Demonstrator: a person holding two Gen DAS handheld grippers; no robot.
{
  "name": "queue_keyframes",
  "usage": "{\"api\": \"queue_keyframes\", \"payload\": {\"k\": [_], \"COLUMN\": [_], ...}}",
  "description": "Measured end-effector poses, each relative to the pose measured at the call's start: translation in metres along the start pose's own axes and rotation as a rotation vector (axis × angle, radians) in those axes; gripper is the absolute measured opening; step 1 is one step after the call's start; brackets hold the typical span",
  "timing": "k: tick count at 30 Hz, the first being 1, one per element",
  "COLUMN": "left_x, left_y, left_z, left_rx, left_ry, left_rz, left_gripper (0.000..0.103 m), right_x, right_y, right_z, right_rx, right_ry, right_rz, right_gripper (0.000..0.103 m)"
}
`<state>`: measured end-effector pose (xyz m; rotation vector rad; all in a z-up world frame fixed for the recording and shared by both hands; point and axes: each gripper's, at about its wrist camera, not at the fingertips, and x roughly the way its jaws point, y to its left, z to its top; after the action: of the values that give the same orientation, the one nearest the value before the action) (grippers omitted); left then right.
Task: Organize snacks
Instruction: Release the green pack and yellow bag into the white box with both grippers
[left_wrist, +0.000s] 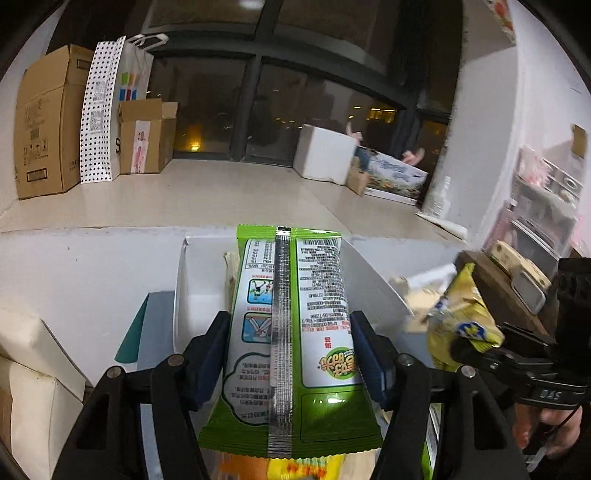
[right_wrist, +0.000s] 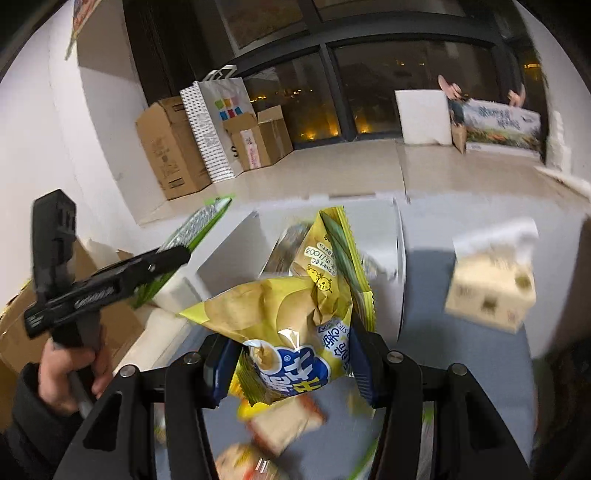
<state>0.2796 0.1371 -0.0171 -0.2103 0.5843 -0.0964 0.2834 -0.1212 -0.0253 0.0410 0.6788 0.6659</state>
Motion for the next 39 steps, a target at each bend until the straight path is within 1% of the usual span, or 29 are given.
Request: {"api": "queue_keyframes", "payload": {"k": [2,4,6,7,10,12,14,15,16,17,18,20,23,25,27,32,35,37,39], "left_x": [0.017,0.028,0.036,0.044,0.066,0.083,0.1,0.11,0.119,0.122,0.122,0.121,0.12,0.114,0.103,0.063,0.023,0.0,-0.03], "left_y": [0.001,-0.001,0.0,0.001,0.006,0.007,0.008,0.01,0.013,0.015,0.016,0.015,0.017,0.019,0.018,0.012,0.005,-0.004,-0.016], "left_z": [0.012,0.024,0.03,0.033,0.04,0.042,0.042,0.041,0.04,0.038,0.036,0.033,0.03,0.028,0.027,0.021,0.014,0.008,-0.001], "left_rx": [-0.015,-0.006,-0.018,-0.035,-0.067,-0.06,-0.054,-0.066,-0.088,-0.096,-0.095,-0.068,-0.052,-0.068,-0.071,-0.052,-0.043,-0.004,0.036], "left_ry": [0.017,0.019,0.013,0.023,0.046,0.066,0.108,0.149,0.193,0.2,0.196,0.182,0.181,0.172,0.151,0.115,0.074,0.058,0.024], "left_rz": [0.008,0.035,0.051,0.052,0.047,0.063,0.079,0.096,0.111,0.11,0.107,0.124,0.13,0.113,0.1,0.062,0.026,0.007,0.001], "left_gripper": [0.069,0.069,0.069,0.069,0.069,0.07,0.076,0.09,0.101,0.103,0.103,0.103,0.103,0.103,0.103,0.103,0.103,0.103,0.103], "right_x": [0.022,0.043,0.061,0.073,0.095,0.107,0.114,0.119,0.124,0.128,0.131,0.133,0.131,0.129,0.123,0.097,0.073,0.051,0.033], "right_y": [-0.007,-0.016,-0.024,-0.027,-0.035,-0.039,-0.042,-0.043,-0.045,-0.048,-0.05,-0.057,-0.061,-0.062,-0.063,-0.061,-0.052,-0.044,-0.036], "right_z": [0.021,0.039,0.057,0.067,0.085,0.097,0.103,0.105,0.106,0.107,0.105,0.1,0.092,0.09,0.086,0.08,0.075,0.069,0.064], "right_rx": [0.004,0.03,0.04,0.034,0.027,0.028,0.036,0.043,0.047,0.055,0.069,0.097,0.1,0.095,0.109,0.139,0.126,0.119,0.119], "right_ry": [0.013,0.038,0.046,0.053,0.077,0.082,0.077,0.077,0.085,0.094,0.097,0.104,0.12,0.116,0.107,0.071,0.052,0.04,0.025], "right_rz": [-0.006,-0.002,-0.027,-0.043,-0.065,-0.071,-0.071,-0.075,-0.083,-0.095,-0.101,-0.059,-0.072,-0.072,-0.052,-0.01,0.015,0.037,0.058], "right_gripper": [0.058,0.058,0.058,0.058,0.058,0.058,0.063,0.069,0.09,0.098,0.103,0.103,0.103,0.103,0.103,0.103,0.103,0.103,0.103]}}
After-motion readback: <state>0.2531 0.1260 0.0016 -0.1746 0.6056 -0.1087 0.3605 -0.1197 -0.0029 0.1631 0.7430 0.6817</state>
